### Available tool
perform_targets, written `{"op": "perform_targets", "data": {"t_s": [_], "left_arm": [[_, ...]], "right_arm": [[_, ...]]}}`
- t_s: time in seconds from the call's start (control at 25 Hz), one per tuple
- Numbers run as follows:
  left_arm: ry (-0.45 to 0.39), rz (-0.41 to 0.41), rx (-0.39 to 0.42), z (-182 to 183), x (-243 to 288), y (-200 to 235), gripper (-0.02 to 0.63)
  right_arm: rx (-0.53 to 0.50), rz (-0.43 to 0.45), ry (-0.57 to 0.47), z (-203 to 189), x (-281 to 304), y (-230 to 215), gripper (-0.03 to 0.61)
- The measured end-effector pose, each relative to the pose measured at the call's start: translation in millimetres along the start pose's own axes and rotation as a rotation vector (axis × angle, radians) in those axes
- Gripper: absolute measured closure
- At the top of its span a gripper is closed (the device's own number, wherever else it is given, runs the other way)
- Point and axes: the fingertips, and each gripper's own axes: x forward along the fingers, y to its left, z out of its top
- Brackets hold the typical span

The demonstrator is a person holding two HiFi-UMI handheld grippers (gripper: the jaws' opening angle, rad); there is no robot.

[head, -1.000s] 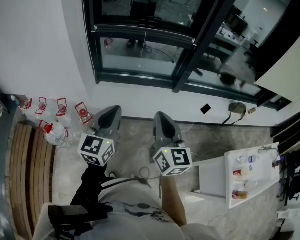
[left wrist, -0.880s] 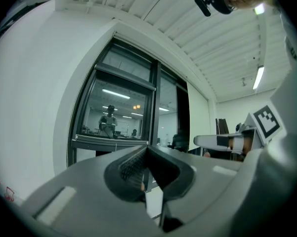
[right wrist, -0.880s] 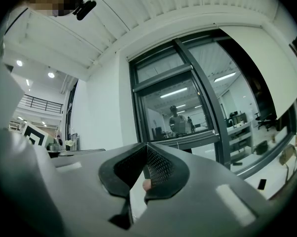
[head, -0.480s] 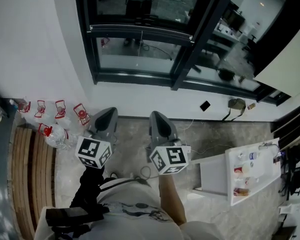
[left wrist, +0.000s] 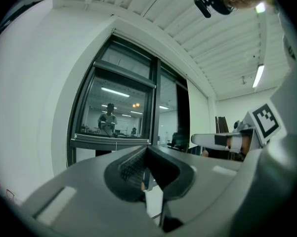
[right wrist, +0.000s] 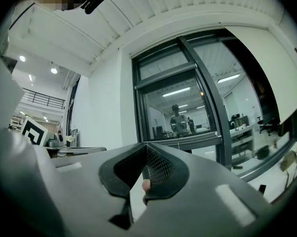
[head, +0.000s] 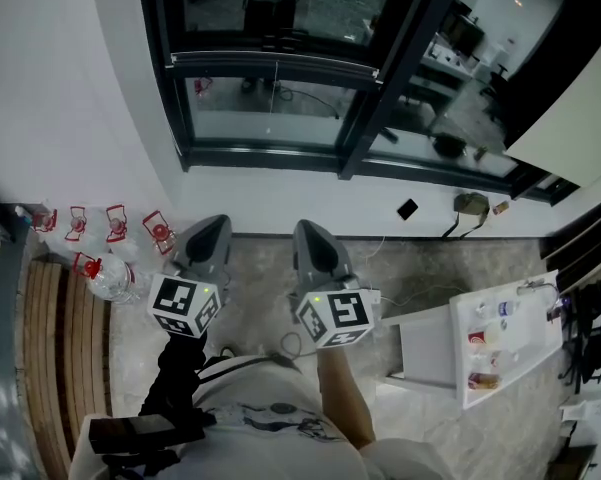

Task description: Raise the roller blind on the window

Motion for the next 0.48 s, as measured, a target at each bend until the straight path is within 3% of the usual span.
{"op": "perform_targets", "data": {"t_s": [0.48], "left_arm": [[0.001, 0.004, 0.003, 2.3, -1.1, 7.9, 0.615]], "right_arm": [[-0.004, 0.013, -0.009, 2.5, 7.4, 6.8, 0.58]]}}
